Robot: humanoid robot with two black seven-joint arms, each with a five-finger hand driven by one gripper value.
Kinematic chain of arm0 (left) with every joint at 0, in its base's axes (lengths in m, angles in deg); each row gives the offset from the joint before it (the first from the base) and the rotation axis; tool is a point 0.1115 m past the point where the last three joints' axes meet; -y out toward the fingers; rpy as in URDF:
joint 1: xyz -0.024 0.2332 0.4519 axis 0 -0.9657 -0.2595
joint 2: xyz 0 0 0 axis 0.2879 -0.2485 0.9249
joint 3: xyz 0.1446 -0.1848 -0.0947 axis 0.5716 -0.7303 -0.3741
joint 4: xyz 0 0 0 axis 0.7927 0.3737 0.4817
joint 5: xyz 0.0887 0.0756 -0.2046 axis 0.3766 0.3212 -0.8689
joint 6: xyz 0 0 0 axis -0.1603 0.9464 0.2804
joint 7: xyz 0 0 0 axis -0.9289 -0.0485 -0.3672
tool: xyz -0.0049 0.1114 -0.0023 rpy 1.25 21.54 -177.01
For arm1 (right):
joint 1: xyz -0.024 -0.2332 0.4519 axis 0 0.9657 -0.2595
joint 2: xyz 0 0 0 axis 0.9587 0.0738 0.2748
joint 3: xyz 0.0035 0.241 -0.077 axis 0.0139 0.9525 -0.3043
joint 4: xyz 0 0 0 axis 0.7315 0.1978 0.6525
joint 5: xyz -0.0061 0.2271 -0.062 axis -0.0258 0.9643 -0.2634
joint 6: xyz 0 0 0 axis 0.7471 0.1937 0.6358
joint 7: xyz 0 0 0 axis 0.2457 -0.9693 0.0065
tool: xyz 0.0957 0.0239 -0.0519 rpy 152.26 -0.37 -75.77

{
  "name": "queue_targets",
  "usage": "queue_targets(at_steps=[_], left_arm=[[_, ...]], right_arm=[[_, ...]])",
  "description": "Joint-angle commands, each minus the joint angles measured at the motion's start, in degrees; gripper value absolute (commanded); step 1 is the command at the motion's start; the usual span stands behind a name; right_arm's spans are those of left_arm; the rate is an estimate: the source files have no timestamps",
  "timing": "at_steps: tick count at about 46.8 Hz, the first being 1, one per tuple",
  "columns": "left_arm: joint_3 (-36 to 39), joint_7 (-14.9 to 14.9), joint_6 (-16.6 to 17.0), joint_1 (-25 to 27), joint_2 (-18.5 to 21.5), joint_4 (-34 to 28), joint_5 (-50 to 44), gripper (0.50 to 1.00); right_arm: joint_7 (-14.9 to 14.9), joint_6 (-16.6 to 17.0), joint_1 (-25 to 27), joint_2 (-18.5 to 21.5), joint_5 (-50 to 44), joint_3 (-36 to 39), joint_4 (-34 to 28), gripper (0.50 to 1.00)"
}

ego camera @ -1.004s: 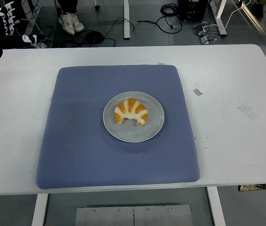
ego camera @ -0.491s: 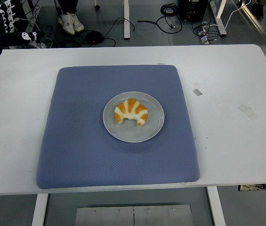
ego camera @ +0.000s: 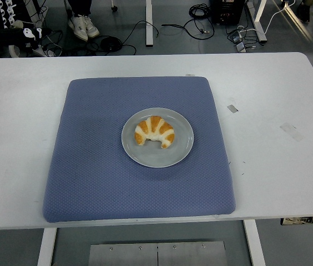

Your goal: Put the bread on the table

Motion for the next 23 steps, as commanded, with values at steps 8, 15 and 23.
queue_targets(at_steps=[8, 15, 23], left_arm=[[1.9, 1.8, 0.0, 1.9, -0.2, -0.2, 0.4, 0.980], [1.9, 1.8, 0.0, 1.9, -0.2, -0.2, 0.4, 0.980], [2.0, 1.7, 0.1, 1.9, -0.1, -0.2, 0.4, 0.980]], right_arm=[[0.0, 0.0, 0.0, 0.0, 0.0, 0.1, 0.0, 1.000], [0.0, 0.0, 0.0, 0.0, 0.0, 0.0, 0.0, 1.000], [0.0, 0.0, 0.0, 0.0, 0.0, 0.0, 0.0, 1.000]])
